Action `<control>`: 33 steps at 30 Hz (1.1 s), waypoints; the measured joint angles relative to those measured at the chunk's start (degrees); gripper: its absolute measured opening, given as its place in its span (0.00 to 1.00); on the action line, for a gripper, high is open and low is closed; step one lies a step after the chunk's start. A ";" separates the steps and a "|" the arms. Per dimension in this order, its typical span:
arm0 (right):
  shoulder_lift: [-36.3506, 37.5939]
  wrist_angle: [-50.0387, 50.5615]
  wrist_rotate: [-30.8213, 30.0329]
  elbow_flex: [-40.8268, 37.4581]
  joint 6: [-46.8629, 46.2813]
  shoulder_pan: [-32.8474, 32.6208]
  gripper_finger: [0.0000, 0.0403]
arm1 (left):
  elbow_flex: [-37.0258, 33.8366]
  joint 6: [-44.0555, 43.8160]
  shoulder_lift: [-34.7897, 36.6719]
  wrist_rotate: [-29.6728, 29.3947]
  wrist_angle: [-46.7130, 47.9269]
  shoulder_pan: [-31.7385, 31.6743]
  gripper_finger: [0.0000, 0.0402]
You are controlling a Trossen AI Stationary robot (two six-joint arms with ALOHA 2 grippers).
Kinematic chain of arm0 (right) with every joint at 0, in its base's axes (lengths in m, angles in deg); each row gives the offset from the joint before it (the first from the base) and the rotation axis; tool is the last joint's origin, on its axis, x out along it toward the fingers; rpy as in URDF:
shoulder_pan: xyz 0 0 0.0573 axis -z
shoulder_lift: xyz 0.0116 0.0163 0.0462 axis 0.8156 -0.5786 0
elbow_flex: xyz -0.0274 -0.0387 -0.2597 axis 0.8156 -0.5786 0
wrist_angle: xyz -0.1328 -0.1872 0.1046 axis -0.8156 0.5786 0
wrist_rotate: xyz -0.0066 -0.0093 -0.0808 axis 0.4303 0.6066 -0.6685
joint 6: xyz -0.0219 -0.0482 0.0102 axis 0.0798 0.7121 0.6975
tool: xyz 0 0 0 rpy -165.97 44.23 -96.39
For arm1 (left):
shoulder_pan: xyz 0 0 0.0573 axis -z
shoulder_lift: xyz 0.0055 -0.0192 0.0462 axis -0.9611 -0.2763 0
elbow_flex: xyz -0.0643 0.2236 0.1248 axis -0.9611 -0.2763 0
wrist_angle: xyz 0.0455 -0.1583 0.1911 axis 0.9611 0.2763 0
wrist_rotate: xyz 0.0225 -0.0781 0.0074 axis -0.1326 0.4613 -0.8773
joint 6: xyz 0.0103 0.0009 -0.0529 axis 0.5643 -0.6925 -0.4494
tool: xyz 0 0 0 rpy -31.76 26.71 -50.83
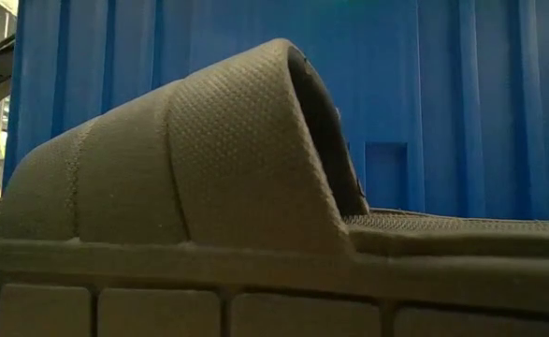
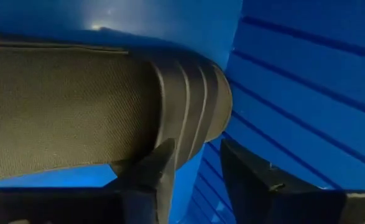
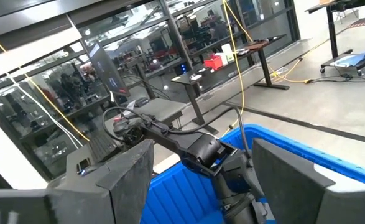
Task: Pick and place slides into bin
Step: Put the black slipper into the blue bin
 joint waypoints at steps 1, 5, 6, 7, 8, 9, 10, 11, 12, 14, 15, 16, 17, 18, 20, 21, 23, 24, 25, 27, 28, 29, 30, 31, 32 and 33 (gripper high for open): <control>0.00 0.01 -0.01 0.00 0.02 0.00 0.65 | 0.00 0.12 0.00 -0.01 0.01 -0.03 0.31; 0.00 0.01 0.02 0.00 -0.01 0.00 0.65 | 0.00 2.75 0.00 -0.08 0.40 -0.73 0.33; 0.00 0.01 0.00 0.00 -0.03 0.00 0.65 | 0.00 3.44 0.00 0.28 0.74 -1.01 0.33; 0.00 0.03 -0.01 0.00 -0.10 0.00 0.65 | 0.01 4.18 0.02 0.61 1.04 -1.24 0.33; 0.00 0.03 0.00 0.00 -0.20 0.00 0.65 | 0.26 5.02 0.02 1.04 1.79 -1.62 0.33; 0.00 0.03 0.01 0.00 -0.20 0.00 0.65 | 0.79 6.16 0.02 1.32 3.23 -1.96 0.33; 0.01 0.03 -0.01 0.00 -0.20 0.00 0.65 | 1.59 7.54 0.02 1.59 4.82 -2.13 0.33; 0.02 0.05 -0.01 0.00 -0.20 0.01 0.65 | 2.53 9.06 0.02 1.63 6.25 -2.40 0.33; 0.02 0.08 -0.03 0.00 -0.22 0.00 0.65 | 3.40 10.67 0.11 1.19 7.66 -2.47 0.32; 0.02 0.16 -0.03 0.00 -0.22 0.02 0.65 | 4.96 13.73 0.17 0.45 10.91 -3.02 0.32; 0.02 0.27 -0.03 0.00 -0.22 0.00 0.65 | 5.71 15.10 0.15 0.19 12.14 -3.02 0.32; 0.02 0.39 -0.03 0.00 -0.22 0.00 0.65 | 6.43 16.23 0.15 0.06 13.10 -3.20 0.32; 0.02 0.52 -0.03 0.00 -0.24 0.02 0.65 | 7.21 17.04 0.15 0.20 14.11 -3.38 0.32; 0.02 0.70 -0.05 0.00 -0.31 0.01 0.65 | 8.08 17.92 0.15 0.24 15.09 -3.60 0.32; 0.02 1.17 -0.05 0.00 -0.49 0.01 0.65 | 10.22 20.18 0.15 0.12 17.11 -3.78 0.32; 0.02 1.38 -0.05 0.00 -0.52 0.00 0.65 | 11.29 21.17 0.15 0.07 17.80 -3.85 0.32; 0.02 1.43 -0.07 0.00 -0.66 0.00 0.65 | 13.38 23.58 0.15 0.13 18.47 -3.85 0.32; 0.02 1.43 -0.09 0.00 -0.66 0.00 0.65 | 14.60 24.90 0.15 0.45 19.49 -3.76 0.32; 0.02 1.39 -0.15 0.00 -0.66 0.00 0.65 | 15.79 26.14 0.13 1.00 20.51 -3.71 0.31; 0.02 1.39 -0.31 0.00 -0.68 0.01 0.65 | 15.54 28.79 1.15 2.40 20.03 -3.63 0.31; 0.02 1.38 -0.34 0.00 -0.91 0.02 0.65 | 15.32 29.87 1.86 2.96 21.21 -3.61 0.31; 0.02 1.39 -0.36 0.00 -1.27 0.02 0.65 | 15.28 31.29 2.56 2.97 22.51 -3.61 0.31; 0.02 1.41 -0.36 0.00 -1.56 0.02 0.65 | 15.28 32.91 3.40 2.66 22.94 -3.64 0.31; 0.02 1.50 -0.36 0.00 -1.75 0.02 0.65 | 15.28 34.64 4.38 2.30 24.29 -3.71 0.31; 0.02 1.62 -0.32 0.00 -2.06 0.00 0.65 | 15.30 36.23 5.44 1.66 26.03 -3.72 0.31; 0.02 1.65 -0.23 0.00 -2.25 0.02 0.65 | 15.55 37.77 6.44 0.94 27.31 -3.74 0.31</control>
